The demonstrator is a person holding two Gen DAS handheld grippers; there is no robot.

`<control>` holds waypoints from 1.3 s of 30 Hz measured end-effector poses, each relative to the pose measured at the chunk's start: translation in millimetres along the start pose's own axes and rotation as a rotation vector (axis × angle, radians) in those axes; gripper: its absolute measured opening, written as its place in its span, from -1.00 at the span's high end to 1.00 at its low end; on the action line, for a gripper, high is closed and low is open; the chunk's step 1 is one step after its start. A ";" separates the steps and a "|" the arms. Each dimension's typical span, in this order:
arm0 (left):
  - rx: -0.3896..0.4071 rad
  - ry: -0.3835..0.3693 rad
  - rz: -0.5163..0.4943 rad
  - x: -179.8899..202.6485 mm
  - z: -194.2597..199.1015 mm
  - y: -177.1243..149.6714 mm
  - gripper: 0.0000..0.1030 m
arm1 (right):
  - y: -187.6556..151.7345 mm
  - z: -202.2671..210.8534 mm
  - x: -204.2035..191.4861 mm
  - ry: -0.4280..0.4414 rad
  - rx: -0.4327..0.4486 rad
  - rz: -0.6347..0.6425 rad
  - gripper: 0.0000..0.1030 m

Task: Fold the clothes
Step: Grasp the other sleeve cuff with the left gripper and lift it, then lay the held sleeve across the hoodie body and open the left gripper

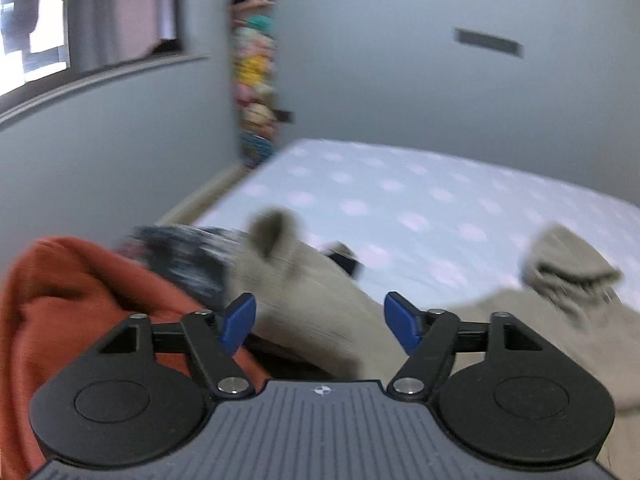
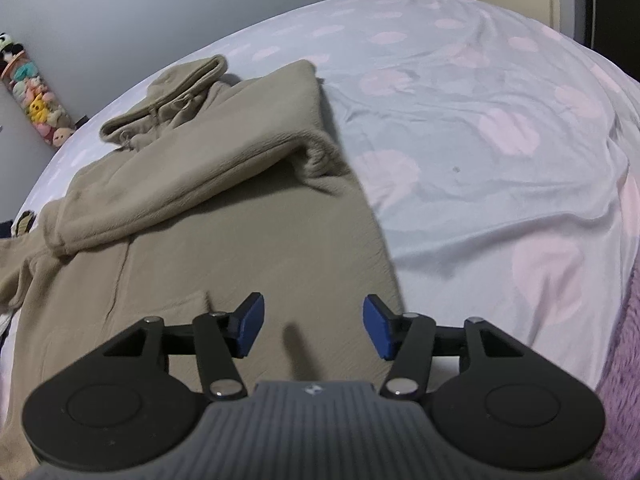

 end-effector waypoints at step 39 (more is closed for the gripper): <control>0.138 -0.756 -0.231 421.6 79.1 53.5 0.97 | 66.7 -7.0 -16.6 0.026 0.121 0.048 -0.21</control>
Point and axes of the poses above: each gripper's, at about its wrist camera, not at the fingertips, and z roughly against the way its jaws point, x to its right, y to its top, the point moved 8 cm from there along -z, roughly the way its jaws point, and after that the axes turned 3 degrees about z, right-handed, at the moved point
